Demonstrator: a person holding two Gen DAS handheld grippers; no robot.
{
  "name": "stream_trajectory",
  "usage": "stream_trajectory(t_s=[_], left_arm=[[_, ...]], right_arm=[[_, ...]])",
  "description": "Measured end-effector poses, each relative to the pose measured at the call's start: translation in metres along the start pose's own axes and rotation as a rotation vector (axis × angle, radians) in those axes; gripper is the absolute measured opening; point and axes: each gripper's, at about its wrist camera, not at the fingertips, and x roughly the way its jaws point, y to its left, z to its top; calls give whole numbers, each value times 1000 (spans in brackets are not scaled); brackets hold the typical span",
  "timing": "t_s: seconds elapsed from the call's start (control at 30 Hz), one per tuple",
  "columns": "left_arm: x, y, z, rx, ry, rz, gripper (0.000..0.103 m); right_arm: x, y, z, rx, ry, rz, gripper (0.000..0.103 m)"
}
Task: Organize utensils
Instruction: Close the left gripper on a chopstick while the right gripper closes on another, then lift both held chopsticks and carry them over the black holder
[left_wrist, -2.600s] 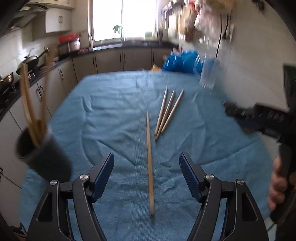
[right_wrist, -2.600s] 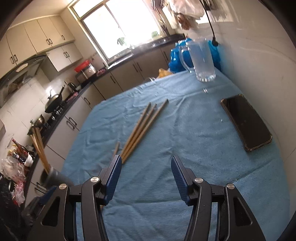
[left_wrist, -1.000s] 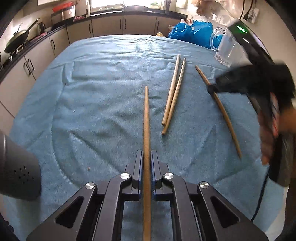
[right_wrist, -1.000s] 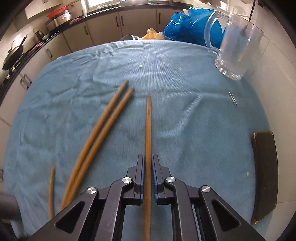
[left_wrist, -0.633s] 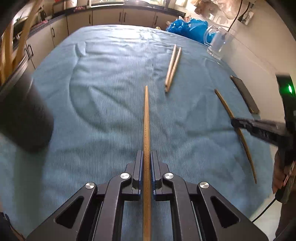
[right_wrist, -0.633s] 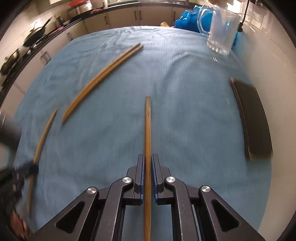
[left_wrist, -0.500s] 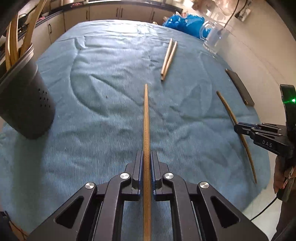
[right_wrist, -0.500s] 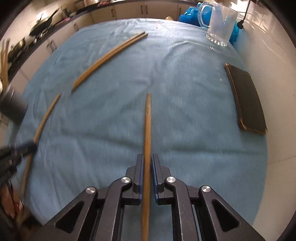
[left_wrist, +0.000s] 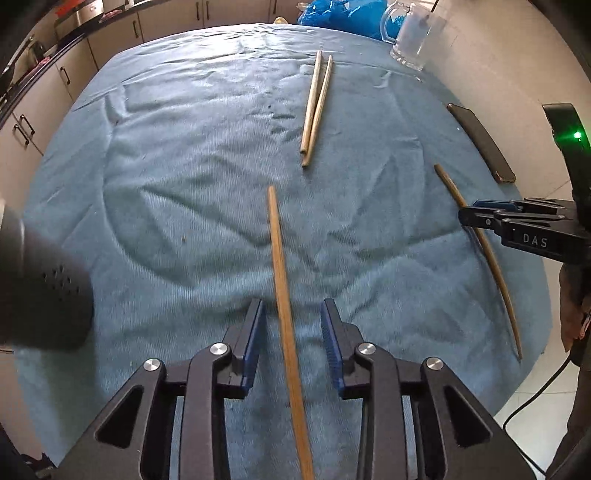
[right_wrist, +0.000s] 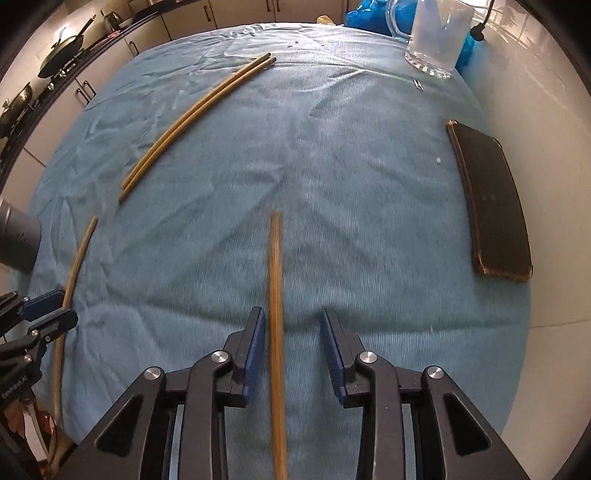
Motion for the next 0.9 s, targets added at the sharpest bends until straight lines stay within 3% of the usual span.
stream_trajectory(t_s=[0.13, 0.3, 0.4, 0.47, 0.6, 0.9], left_arm=[[3, 0, 9, 21, 15, 3, 30], [7, -11, 12, 123, 32, 48, 28], [7, -12, 10, 138, 7, 102, 13], [6, -8, 7, 127, -23, 106, 8], [-2, 1, -3, 58, -89, 67, 6], [-57, 15, -29, -22, -305, 20, 6]], right_arm=[[5, 1, 16, 11, 28, -15, 34], [10, 7, 25, -19, 60, -30, 34], [11, 7, 27, -8, 63, -28, 34], [9, 10, 23, -16, 42, -26, 31], [4, 16, 10, -22, -32, -8, 8], [-30, 7, -26, 82, -226, 114, 8]])
